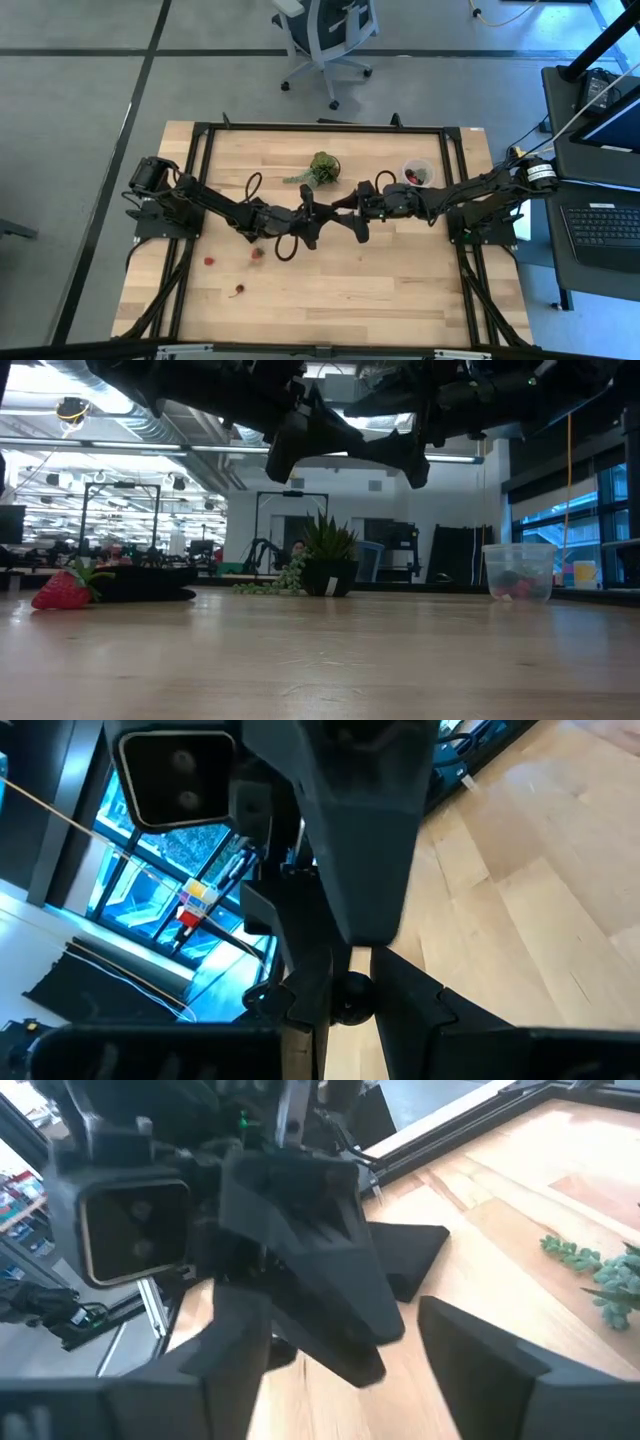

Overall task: Pick and placing Produce into tupperware
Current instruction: Put the blueberry into the bin

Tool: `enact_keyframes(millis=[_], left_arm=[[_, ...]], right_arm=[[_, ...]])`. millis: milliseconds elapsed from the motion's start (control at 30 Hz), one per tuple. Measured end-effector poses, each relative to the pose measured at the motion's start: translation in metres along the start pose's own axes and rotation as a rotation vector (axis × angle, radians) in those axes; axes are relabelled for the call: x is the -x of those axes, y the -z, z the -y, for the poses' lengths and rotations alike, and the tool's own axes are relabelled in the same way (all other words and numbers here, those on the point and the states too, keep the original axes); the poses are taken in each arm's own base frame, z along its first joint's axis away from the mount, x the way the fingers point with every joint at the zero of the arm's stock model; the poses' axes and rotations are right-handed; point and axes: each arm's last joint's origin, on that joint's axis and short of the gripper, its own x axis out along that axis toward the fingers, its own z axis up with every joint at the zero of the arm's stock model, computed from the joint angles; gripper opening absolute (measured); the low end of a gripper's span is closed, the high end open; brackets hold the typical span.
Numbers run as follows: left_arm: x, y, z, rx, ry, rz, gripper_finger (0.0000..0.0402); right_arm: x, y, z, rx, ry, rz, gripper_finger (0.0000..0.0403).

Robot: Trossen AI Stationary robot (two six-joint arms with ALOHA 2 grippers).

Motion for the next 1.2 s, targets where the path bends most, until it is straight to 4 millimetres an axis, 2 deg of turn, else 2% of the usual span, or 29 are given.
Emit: enact_keyframes(millis=[100, 200, 533, 833, 1200], left_arm=[[0.0, -0.0014, -0.0014, 0.005, -0.013, 0.013, 0.0059], [0.0, -0.0018, -0.0017, -0.011, -0.016, 0.017, 0.0059], [0.0002, -0.0035, -0.003, 0.001, -0.029, 0.032, 0.0059], [0.0002, -0.0045, -0.0041, 0.008, -0.04, 0.042, 0.0059], [-0.0001, -0.0038, -0.0038, 0.007, -0.041, 0.037, 0.0059]], right_arm=[[0.0001, -0.0007, -0.0004, -0.003, -0.003, 0.006, 0.0286], [0.0001, -0.0011, -0.0005, -0.003, -0.003, 0.012, 0.0303], [0.0003, -0.0025, 0.0017, -0.005, 0.074, 0.054, 0.0299], [0.0004, -0.0033, 0.0011, -0.005, 0.071, 0.059, 0.0239], [0.0004, -0.0039, 0.0004, 0.012, 0.064, 0.059, 0.0123]])
